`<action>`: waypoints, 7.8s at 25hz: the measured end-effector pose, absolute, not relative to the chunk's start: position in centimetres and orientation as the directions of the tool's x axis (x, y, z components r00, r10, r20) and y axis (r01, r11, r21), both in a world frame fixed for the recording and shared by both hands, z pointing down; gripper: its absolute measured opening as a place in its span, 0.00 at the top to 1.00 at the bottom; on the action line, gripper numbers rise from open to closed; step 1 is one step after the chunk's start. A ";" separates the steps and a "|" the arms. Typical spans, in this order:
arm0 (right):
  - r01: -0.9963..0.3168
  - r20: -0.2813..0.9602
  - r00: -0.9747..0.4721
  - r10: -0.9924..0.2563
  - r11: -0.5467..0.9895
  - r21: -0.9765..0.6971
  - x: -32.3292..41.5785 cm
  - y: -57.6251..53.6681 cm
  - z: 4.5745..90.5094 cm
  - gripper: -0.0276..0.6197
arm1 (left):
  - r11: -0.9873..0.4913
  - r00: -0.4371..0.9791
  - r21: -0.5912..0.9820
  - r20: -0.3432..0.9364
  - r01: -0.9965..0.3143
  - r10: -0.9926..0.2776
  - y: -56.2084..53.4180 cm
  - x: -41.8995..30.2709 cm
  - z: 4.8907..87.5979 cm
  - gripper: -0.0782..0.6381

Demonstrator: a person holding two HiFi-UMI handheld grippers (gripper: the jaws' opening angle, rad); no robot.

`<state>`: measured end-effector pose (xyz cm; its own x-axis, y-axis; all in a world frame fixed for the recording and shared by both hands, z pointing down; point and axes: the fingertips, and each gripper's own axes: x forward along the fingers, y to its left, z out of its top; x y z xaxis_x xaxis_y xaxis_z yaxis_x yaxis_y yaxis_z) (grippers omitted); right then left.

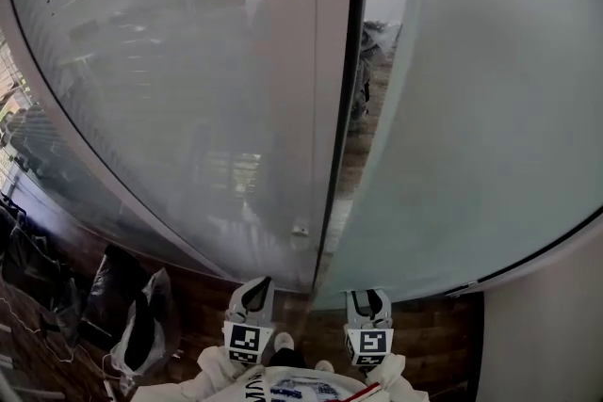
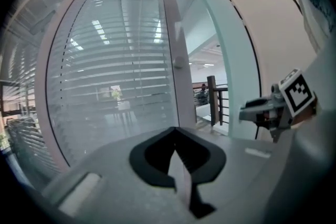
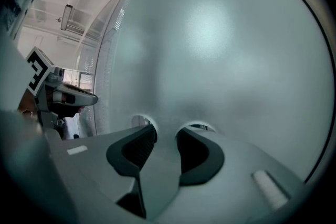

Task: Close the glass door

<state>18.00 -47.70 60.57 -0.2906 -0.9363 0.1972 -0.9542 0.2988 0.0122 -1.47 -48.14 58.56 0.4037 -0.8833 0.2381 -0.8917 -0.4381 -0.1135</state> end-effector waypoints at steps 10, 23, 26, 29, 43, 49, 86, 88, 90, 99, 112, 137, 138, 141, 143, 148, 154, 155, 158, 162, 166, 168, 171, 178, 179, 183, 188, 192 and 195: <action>-0.969 0.208 -0.237 -0.949 0.247 0.019 18.5 -50.1 61.1 0.75 | -0.483 0.452 -0.088 0.241 -0.871 -0.859 -50.7 -1.9 59.0 0.89; -0.976 0.191 -0.206 -0.960 0.215 0.029 18.9 -51.9 61.0 0.75 | -0.482 0.453 -0.080 0.239 -0.873 -0.859 -51.8 -2.7 59.0 0.89; -0.978 0.187 -0.200 -0.962 0.209 0.029 18.9 -52.4 61.0 0.75 | -0.484 0.454 -0.080 0.242 -0.871 -0.857 -51.6 -2.8 59.1 0.89; -0.978 0.185 -0.199 -0.962 0.208 0.030 18.9 -52.9 61.0 0.75 | -0.485 0.455 -0.077 0.243 -0.871 -0.857 -51.4 -2.9 59.1 0.89; -0.982 0.179 -0.176 -0.968 0.185 0.038 19.1 -55.2 61.2 0.75 | -0.467 0.439 -0.071 0.240 -0.881 -0.866 -50.9 -3.6 58.9 0.89; -0.982 0.178 -0.173 -0.969 0.182 0.038 19.3 -56.4 61.2 0.75 | -0.463 0.436 -0.072 0.238 -0.883 -0.868 -50.9 -3.8 58.7 0.89; -0.982 0.178 -0.169 -0.969 0.182 0.058 19.6 -60.1 61.3 0.75 | -0.449 0.422 -0.085 0.221 -0.890 -0.879 -49.4 -4.8 57.6 0.89; -0.981 0.178 -0.171 -0.969 0.184 0.059 19.5 -60.1 61.4 0.75 | -0.446 0.419 -0.087 0.222 -0.891 -0.880 -49.3 -5.1 57.6 0.89; -0.981 0.179 -0.174 -0.968 0.187 0.060 19.4 -60.1 61.4 0.75 | -0.444 0.417 -0.088 0.224 -0.892 -0.881 -49.2 -5.3 57.7 0.89; -0.980 0.178 -0.176 -0.968 0.190 0.065 19.5 -59.9 61.3 0.75 | -0.444 0.417 -0.089 0.222 -0.891 -0.881 -48.8 -5.2 57.5 0.89; -0.979 0.175 -0.179 -0.968 0.193 0.068 19.6 -60.0 61.4 0.75 | -0.440 0.411 -0.092 0.230 -0.893 -0.882 -48.7 -5.2 57.8 0.89; -0.955 0.290 -0.261 -0.921 0.290 0.060 22.2 -49.1 61.4 0.95 | -0.448 0.418 -0.090 0.236 -0.890 -0.877 -45.4 -0.6 57.7 0.89; -0.955 0.287 -0.266 -0.920 0.293 0.054 22.5 -48.4 61.2 0.95 | -0.449 0.419 -0.092 0.236 -0.889 -0.877 -45.2 -0.1 57.7 0.89; -0.952 0.278 -0.284 -0.918 0.304 0.032 23.1 -46.4 61.0 0.95 | -0.452 0.421 -0.096 0.236 -0.887 -0.876 -44.1 1.4 57.8 0.89; -0.949 0.280 -0.295 -0.913 0.314 0.022 23.7 -45.1 61.3 0.95 | -0.451 0.419 -0.099 0.238 -0.887 -0.877 -43.2 2.4 58.0 0.89; -0.935 0.291 -0.333 -0.897 0.353 0.016 24.3 -42.3 61.4 0.95 | -0.438 0.404 -0.104 0.246 -0.893 -0.881 -40.6 4.2 58.1 0.89; -0.918 0.266 -0.374 -0.889 0.396 0.032 24.5 -39.8 59.6 0.95 | -0.426 0.390 -0.111 0.250 -0.898 -0.886 -38.4 5.6 56.9 0.89; -0.917 0.268 -0.378 -0.886 0.398 0.024 24.3 -39.3 59.9 0.95 | -0.430 0.392 -0.112 0.256 -0.896 -0.884 -38.0 5.7 57.0 0.89; -0.920 0.281 -0.377 -0.883 0.391 -0.006 23.8 -37.5 62.0 0.95 | -0.446 0.403 -0.120 0.273 -0.887 -0.873 -36.8 5.3 57.8 0.89; -0.924 0.289 -0.372 -0.882 0.383 -0.018 23.5 -35.4 62.3 0.95 | -0.461 0.415 -0.132 0.273 -0.878 -0.868 -36.1 4.9 58.0 0.89; -0.932 0.286 -0.346 -0.894 0.362 0.006 22.8 -34.4 61.8 0.95 | -0.492 0.446 -0.145 0.260 -0.858 -0.856 -35.6 4.4 57.0 0.89; -0.936 0.277 -0.333 -0.901 0.352 0.019 21.8 -33.7 61.5 0.95 | -0.507 0.464 -0.145 0.251 -0.850 -0.849 -34.7 3.6 56.7 0.89; -0.936 0.260 -0.341 -0.903 0.353 -0.002 18.6 -31.7 59.9 0.95 | -0.526 0.483 -0.144 0.251 -0.838 -0.839 -32.7 1.0 56.7 0.89; -0.925 0.271 -0.375 -0.887 0.379 -0.042 11.7 -25.2 59.8 0.95 | -0.530 0.490 -0.118 0.256 -0.840 -0.834 -27.5 -5.0 57.4 0.89; -0.927 0.275 -0.367 -0.889 0.374 -0.030 10.9 -24.5 59.7 0.95 | -0.536 0.497 -0.114 0.251 -0.837 -0.830 -26.7 -5.7 57.3 0.89; -0.948 0.281 -0.307 -0.909 0.318 -0.006 9.0 -21.5 59.1 0.95 | -0.562 0.529 -0.092 0.240 -0.822 -0.814 -23.9 -7.8 57.1 0.89; -0.964 0.247 -0.255 -0.935 0.264 0.003 8.6 -17.6 58.7 0.95 | -0.576 0.547 -0.061 0.245 -0.815 -0.801 -20.6 -9.0 58.7 0.89; -0.973 0.207 -0.231 -0.951 0.223 -0.064 9.6 -15.8 58.3 0.95 | -0.576 0.551 -0.041 0.246 -0.816 -0.798 -19.0 -8.8 59.4 0.89; -0.972 0.186 -0.228 -0.956 0.214 -0.095 10.6 -15.7 57.8 0.95 | -0.578 0.557 -0.028 0.232 -0.815 -0.797 -18.9 -7.8 59.2 0.89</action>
<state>10.58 -15.74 57.81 -0.2283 -0.9557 0.1860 -0.9723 0.2139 -0.0945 -7.77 -18.89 59.16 0.5574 -0.7972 0.2320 -0.8153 -0.5784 -0.0285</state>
